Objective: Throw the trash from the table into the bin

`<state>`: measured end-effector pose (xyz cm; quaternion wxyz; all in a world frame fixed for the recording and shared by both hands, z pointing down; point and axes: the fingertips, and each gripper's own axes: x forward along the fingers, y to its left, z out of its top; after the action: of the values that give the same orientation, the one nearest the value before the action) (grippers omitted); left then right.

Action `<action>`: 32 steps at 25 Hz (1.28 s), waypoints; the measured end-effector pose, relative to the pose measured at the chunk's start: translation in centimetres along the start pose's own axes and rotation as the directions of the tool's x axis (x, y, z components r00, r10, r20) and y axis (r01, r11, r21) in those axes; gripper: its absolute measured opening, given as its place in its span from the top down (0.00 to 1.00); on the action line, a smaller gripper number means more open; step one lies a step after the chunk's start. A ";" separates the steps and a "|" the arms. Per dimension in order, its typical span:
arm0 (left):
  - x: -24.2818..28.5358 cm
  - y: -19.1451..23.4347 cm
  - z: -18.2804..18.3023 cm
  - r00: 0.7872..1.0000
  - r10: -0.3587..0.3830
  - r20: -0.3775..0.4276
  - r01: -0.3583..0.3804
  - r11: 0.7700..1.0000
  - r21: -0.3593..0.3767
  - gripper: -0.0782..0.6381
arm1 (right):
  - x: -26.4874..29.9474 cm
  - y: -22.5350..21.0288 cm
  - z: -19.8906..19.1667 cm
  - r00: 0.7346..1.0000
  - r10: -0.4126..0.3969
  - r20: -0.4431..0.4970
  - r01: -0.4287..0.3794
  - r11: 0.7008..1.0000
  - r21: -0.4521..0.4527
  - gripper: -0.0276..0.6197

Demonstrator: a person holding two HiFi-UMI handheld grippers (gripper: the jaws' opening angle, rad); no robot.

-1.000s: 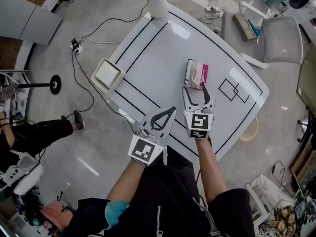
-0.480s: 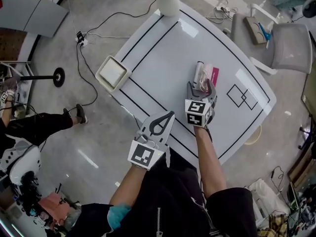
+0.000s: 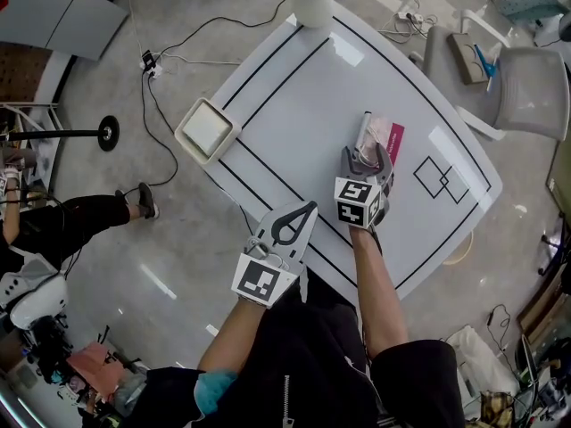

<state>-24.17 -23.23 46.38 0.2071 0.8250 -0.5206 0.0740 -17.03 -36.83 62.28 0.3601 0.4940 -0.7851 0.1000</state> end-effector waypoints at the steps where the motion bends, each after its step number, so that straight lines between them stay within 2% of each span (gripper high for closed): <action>1: 0.0 -0.1 0.0 1.000 -0.002 -0.001 0.002 1.000 0.000 0.88 | 0.0 0.0 0.0 1.000 0.000 0.000 0.000 1.000 0.000 0.49; 12: -0.5 -0.4 0.0 1.000 -0.011 -0.001 0.011 1.000 -0.004 0.88 | -1.5 -0.3 1.1 0.998 -0.002 0.058 0.002 1.000 0.006 0.73; 17: -0.8 -0.4 0.1 1.000 -0.017 0.001 0.017 1.000 -0.003 0.88 | -2.3 -0.9 1.7 0.995 -0.015 0.095 0.013 1.000 0.018 0.80; 28: -0.9 -0.7 0.2 0.999 -0.033 0.006 0.033 0.999 -0.007 0.88 | -3.9 -2.6 2.9 0.988 -0.047 0.147 0.047 0.999 0.004 0.89; 32: -1.0 -0.4 0.6 0.999 -0.030 0.015 0.031 0.999 -0.008 0.88 | -4.6 -3.0 3.2 0.985 -0.058 0.162 0.053 0.998 0.036 0.92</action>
<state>-24.27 -22.50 45.43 0.2079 0.8324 -0.5098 0.0625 -14.77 -36.74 56.36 0.2897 0.5277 -0.7961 0.0617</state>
